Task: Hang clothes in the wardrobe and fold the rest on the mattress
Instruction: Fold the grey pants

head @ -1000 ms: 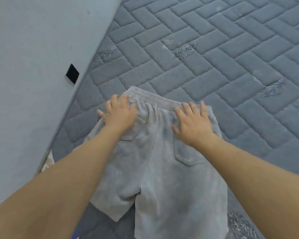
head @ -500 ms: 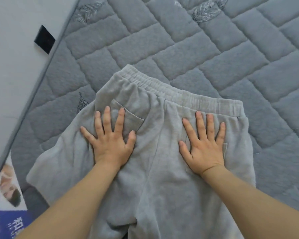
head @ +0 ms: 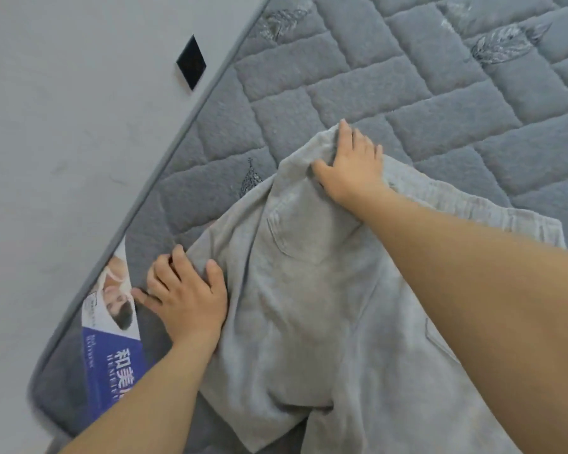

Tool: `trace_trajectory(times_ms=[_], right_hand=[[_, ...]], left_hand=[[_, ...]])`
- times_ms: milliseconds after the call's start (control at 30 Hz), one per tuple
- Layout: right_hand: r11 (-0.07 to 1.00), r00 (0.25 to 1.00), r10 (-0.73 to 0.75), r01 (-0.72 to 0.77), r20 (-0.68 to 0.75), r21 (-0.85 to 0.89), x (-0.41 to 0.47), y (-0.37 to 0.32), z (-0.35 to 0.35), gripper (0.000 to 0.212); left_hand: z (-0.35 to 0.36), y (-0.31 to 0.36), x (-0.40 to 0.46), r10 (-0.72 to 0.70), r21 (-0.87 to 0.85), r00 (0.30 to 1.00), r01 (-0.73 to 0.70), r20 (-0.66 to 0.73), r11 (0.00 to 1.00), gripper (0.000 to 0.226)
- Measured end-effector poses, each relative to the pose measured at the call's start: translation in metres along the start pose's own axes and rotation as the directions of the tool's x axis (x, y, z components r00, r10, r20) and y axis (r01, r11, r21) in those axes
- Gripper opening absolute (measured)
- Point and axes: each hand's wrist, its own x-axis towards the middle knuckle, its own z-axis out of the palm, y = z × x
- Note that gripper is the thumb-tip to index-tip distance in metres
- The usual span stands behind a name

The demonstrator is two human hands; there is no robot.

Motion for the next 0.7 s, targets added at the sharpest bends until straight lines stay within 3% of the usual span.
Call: trace_trajectory(times_ms=[67, 133, 200, 267, 400, 533, 600, 700], right_hand=[[0.992, 0.999, 0.036, -0.038, -0.020, -0.123, 0.024, -0.014, 0.020, 0.085], [0.969, 0.983, -0.007, -0.039, -0.185, -0.242, 0.030, -0.020, 0.035, 0.079], [0.968, 0.937, -0.069, -0.020, -0.342, -0.249, 0.030, -0.021, 0.047, 0.067], [0.982, 0.916, -0.042, -0.036, -0.400, -0.185, 0.037, -0.022, 0.050, 0.059], [0.993, 0.932, -0.022, -0.021, -0.361, -0.113, 0.044, -0.021, 0.047, 0.051], [0.994, 0.991, -0.111, 0.109, -0.071, -0.026, 0.040, -0.015, 0.018, 0.058], [0.983, 0.984, -0.168, 0.172, 0.054, -0.068, 0.035, -0.007, -0.012, 0.055], [0.935, 0.965, -0.261, 0.257, 0.017, -0.243, 0.013, 0.006, -0.063, 0.037]], left_hand=[[0.018, -0.001, 0.004, 0.015, -0.022, 0.994, -0.017, -0.105, 1.000, 0.055], [0.029, -0.003, 0.007, 0.001, -0.037, 0.988, -0.007, -0.156, 0.999, 0.050], [0.032, -0.007, 0.008, 0.010, -0.040, 0.989, -0.016, -0.150, 0.999, 0.046], [0.033, -0.005, 0.009, 0.033, -0.034, 0.988, -0.038, -0.151, 0.999, 0.044], [0.039, -0.009, 0.010, 0.055, -0.004, 0.980, -0.057, -0.189, 0.998, 0.041], [0.037, -0.010, 0.010, 0.055, -0.042, 0.981, -0.064, -0.186, 0.997, 0.039], [0.024, -0.006, 0.010, 0.037, -0.082, 0.991, -0.048, -0.131, 0.995, 0.039], [-0.019, -0.002, 0.007, 0.129, -0.147, 0.988, -0.142, -0.090, 0.979, 0.038]])
